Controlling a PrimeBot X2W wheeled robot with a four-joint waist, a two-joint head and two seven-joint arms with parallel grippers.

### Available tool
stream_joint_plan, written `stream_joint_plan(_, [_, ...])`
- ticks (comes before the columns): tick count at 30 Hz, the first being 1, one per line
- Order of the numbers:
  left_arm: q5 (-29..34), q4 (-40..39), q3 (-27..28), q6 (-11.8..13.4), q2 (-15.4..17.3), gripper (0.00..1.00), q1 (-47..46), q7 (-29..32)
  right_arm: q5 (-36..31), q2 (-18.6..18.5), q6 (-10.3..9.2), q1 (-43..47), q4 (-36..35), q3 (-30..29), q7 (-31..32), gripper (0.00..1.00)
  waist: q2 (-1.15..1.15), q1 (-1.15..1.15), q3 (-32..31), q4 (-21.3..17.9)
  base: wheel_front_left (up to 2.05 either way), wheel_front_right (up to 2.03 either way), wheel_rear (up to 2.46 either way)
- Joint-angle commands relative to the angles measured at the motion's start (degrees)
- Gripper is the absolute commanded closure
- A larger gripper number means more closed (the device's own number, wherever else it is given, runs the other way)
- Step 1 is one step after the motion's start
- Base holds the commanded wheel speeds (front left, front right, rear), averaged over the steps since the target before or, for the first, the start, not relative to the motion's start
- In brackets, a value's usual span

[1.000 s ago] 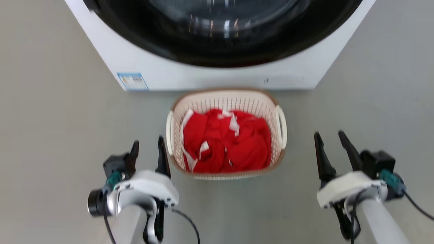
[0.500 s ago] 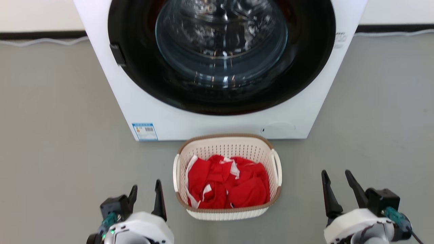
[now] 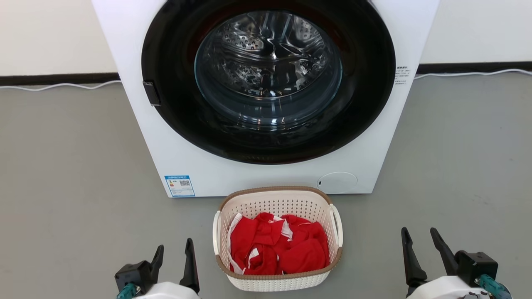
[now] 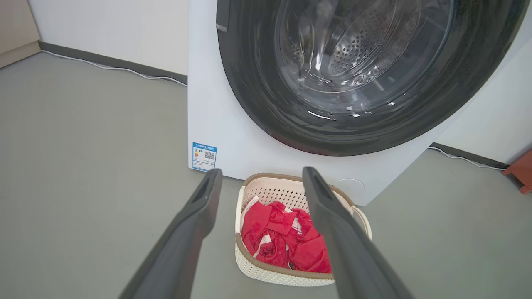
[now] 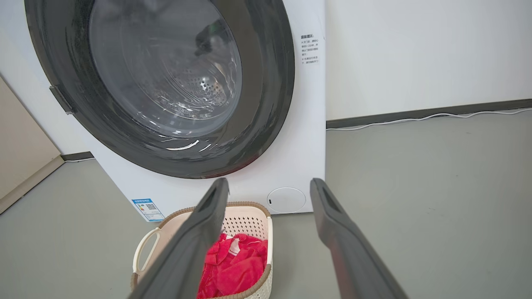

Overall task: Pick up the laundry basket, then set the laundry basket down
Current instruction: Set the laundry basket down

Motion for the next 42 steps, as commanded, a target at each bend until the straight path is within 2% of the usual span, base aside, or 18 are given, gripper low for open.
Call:
stream_joint_plan(1, [0.6, -1.8, 2.0, -0.3, 0.5, 0.0, -0.7, -0.3, -0.6, -0.2, 0.4, -0.2, -1.7, 1.3, -0.3, 0.0, 0.0, 0.0, -0.2, 0.0, 0.0, 0.0, 0.0])
stream_joint_plan(21, [0.9, -8.3, 2.5, -0.2, 0.5, 0.0, 2.9, -0.3, -1.4, -0.2, 0.4, 3.5, -10.1, 3.0, -0.3, 0.0, 0.0, 0.0, -1.2, -0.2, 0.0, 0.0, 0.0])
stream_joint_plan(42, [1.0, -7.8, 3.8, -0.3, 0.5, 0.0, 2.5, -0.3, -1.7, -0.2, 0.4, 3.0, -10.0, 3.5, -0.3, 0.0, 0.0, 0.0, -1.5, -0.6, 0.0, 0.0, 0.0])
